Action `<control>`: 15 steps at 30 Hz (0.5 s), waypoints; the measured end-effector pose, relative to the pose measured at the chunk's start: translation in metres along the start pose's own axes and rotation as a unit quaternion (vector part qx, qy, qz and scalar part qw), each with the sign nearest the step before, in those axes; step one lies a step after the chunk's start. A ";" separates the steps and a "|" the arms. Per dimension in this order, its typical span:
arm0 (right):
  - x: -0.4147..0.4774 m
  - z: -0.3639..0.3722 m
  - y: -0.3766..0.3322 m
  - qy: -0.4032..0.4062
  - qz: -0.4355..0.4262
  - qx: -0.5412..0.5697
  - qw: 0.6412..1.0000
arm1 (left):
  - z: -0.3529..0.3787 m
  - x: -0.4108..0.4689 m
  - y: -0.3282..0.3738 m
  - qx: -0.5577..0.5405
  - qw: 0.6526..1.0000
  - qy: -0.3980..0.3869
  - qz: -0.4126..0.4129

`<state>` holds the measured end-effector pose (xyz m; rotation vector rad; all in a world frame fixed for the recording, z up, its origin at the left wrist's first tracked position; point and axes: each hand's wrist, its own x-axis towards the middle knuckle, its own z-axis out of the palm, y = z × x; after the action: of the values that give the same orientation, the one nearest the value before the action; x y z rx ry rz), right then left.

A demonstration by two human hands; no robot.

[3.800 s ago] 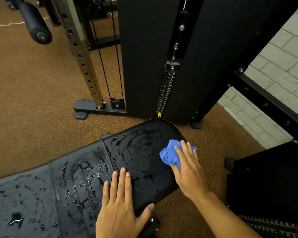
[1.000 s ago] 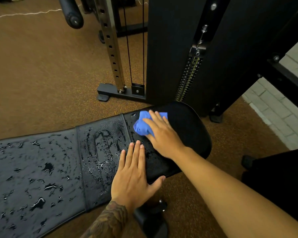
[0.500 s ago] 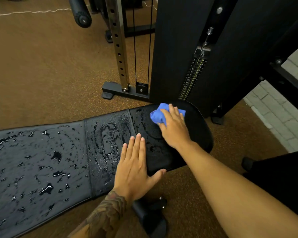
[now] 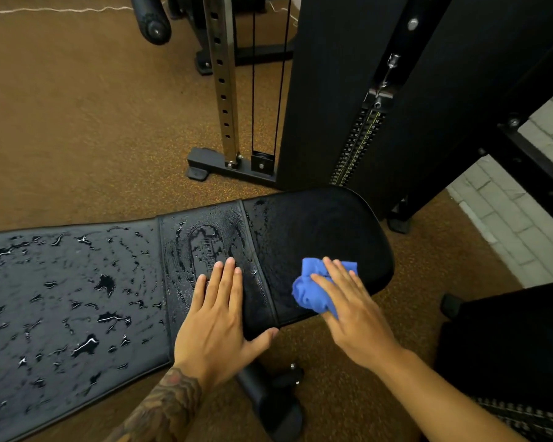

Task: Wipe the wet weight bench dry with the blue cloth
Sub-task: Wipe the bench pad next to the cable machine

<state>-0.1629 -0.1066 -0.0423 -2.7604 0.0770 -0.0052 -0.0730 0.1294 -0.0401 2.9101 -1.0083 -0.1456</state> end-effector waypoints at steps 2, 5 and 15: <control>0.008 -0.005 0.011 0.015 0.055 0.001 0.998 | 0.000 -0.001 0.000 0.003 1.000 0.000 0.001; 0.046 -0.005 0.010 0.061 0.124 -0.002 0.990 | -0.001 0.000 0.000 0.002 1.000 -0.003 -0.001; 0.027 0.018 -0.046 0.010 0.001 -0.003 1.000 | 0.001 -0.001 0.001 0.004 1.000 -0.005 -0.003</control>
<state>-0.1334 -0.0587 -0.0420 -2.7664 0.0864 -0.0328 -0.0740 0.1291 -0.0406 2.9224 -1.0029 -0.1568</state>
